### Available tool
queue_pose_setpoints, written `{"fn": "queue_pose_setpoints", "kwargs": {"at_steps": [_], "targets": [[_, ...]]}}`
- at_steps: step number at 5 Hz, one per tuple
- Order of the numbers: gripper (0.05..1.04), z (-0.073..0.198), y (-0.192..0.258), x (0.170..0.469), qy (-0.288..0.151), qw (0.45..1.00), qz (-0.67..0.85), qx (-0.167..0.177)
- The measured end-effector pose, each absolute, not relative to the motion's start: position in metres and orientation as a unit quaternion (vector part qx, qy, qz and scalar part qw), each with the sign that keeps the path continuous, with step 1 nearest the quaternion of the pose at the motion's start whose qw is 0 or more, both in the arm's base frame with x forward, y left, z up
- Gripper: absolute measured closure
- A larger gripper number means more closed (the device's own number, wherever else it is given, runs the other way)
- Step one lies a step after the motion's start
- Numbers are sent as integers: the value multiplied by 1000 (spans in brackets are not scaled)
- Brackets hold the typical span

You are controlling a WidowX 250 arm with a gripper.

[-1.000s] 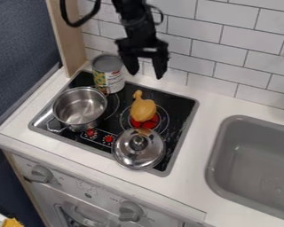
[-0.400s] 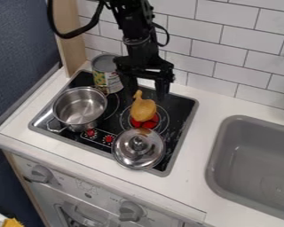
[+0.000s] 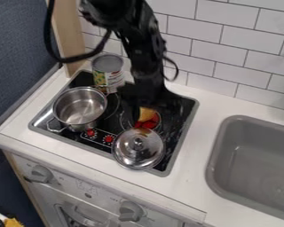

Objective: Put the pot lid from the bottom right corner of the stove on the silver pot

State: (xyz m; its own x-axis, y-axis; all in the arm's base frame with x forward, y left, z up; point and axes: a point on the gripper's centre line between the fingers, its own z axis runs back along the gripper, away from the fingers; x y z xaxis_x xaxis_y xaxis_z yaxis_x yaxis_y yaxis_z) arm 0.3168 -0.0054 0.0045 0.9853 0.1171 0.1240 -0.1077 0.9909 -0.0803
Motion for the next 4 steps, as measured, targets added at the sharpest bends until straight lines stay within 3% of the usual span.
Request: {"fn": "queue_pose_setpoints", "kwargs": {"at_steps": [2,4], "targets": [[83,-7,-12,295,-50,994,85,-53],[83,-21,-6,301,-63,992,93,-55]]}}
